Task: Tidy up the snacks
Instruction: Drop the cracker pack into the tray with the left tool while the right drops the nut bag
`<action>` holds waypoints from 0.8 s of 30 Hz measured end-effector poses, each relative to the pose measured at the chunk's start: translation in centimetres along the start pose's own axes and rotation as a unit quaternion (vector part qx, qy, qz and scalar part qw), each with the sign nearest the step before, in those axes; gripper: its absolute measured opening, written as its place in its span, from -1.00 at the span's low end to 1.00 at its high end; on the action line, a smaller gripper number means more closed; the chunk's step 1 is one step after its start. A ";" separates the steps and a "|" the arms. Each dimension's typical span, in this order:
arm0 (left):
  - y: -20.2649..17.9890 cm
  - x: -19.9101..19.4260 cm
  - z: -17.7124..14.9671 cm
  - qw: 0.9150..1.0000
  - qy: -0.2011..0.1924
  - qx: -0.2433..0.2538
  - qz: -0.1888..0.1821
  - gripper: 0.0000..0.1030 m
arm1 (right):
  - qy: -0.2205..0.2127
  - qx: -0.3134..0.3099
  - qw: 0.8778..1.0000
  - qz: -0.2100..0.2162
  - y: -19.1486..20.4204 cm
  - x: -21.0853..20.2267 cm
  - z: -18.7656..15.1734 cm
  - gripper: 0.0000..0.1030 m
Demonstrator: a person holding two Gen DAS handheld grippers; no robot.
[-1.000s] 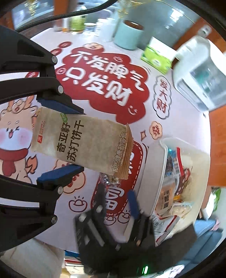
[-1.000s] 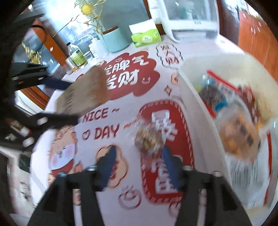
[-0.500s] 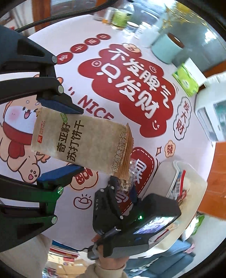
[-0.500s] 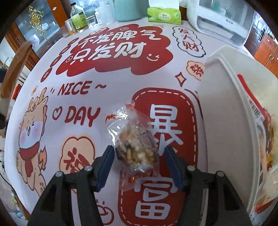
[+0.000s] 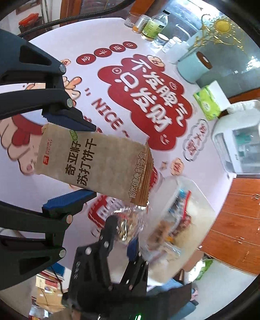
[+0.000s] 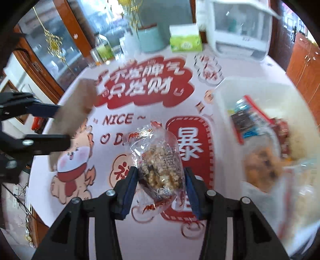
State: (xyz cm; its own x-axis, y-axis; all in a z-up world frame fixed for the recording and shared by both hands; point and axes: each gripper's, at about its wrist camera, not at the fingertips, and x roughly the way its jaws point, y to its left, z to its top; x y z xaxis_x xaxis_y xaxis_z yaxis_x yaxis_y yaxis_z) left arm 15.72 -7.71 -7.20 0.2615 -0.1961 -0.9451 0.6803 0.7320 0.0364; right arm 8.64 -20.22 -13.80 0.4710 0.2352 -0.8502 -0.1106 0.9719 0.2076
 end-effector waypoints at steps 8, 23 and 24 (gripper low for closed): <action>-7.2 -2.7 6.2 0.998 -0.054 -0.019 -0.026 0.09 | -0.064 0.013 0.997 -0.050 -5.5 -10.7 0.5 -0.08; -15.7 -0.8 16.5 0.993 -0.102 -0.060 0.004 0.40 | -0.109 0.030 0.979 -0.168 -15.4 -16.3 4.8 -0.04; -15.6 -0.5 16.4 0.992 -0.105 -0.068 0.014 0.47 | -0.111 0.029 0.979 -0.168 -15.7 -16.2 4.8 0.01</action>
State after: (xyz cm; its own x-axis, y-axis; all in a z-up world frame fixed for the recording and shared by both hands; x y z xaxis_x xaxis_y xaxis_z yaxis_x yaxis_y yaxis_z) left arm 16.22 -29.73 -1.94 0.4259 -0.2954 -0.8552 0.5753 0.8179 0.0040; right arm 6.99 -39.32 -0.98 0.6513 -0.1099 -0.7508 0.1299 0.9910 -0.0325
